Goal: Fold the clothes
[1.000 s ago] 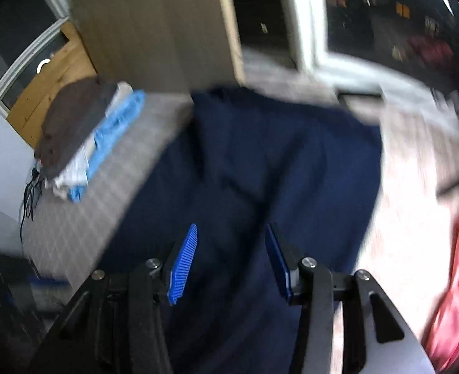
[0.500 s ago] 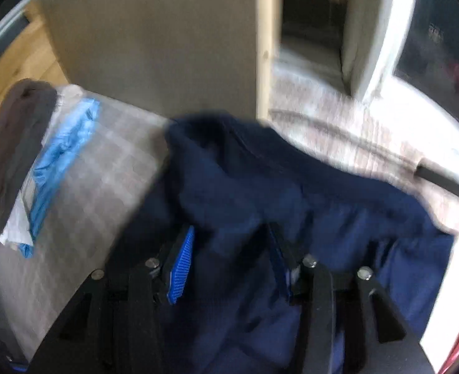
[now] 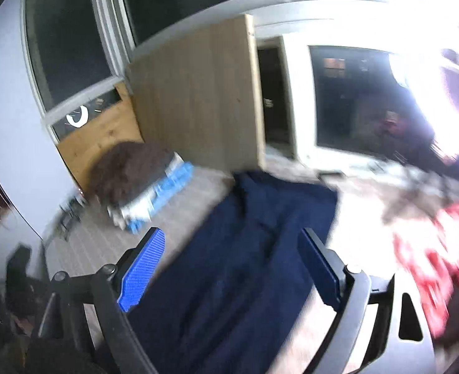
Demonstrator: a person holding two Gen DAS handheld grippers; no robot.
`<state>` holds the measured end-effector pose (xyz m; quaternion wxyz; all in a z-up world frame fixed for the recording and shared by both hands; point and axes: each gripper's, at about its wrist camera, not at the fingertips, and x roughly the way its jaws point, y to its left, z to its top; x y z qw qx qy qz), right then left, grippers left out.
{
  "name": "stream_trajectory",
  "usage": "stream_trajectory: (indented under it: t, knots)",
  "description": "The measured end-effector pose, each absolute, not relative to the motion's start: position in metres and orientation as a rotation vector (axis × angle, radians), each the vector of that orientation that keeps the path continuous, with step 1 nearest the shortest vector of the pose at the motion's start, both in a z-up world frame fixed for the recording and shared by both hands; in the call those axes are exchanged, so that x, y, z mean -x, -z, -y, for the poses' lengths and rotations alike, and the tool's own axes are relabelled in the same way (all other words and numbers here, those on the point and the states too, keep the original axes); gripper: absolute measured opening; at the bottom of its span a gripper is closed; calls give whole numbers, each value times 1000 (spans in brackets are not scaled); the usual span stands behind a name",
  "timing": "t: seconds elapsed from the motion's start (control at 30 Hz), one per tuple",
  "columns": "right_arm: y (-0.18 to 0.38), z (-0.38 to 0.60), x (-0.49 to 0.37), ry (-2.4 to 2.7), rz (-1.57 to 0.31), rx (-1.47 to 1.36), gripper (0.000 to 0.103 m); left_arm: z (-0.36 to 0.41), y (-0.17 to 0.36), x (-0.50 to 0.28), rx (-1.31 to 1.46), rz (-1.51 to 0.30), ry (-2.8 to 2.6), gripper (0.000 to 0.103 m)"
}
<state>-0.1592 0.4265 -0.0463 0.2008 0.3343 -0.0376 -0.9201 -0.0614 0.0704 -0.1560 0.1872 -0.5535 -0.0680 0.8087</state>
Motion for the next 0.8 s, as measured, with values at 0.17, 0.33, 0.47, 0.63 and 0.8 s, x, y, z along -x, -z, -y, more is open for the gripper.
stream_trajectory:
  t: [0.17,0.33,0.47,0.63,0.8]
  knots:
    - [99,-441,49,2584,233,-1304,87,-63,163,27,1573,198,-2153,33]
    - [147,-441,-59,2613,490,-1570,87,-58,173,-11,1592,133,-2038,33]
    - [165,-438,-121,2666,615,-1665,87,-59,187,-35,1618,115,-1933,33]
    - [162,-444,-169,2637,812,-1654,87,-53,182,-66,1574,61,-1878,35]
    - [173,-431,-179,2713,584,-1706,87,-51,204,-70,1620,60,-1869,35]
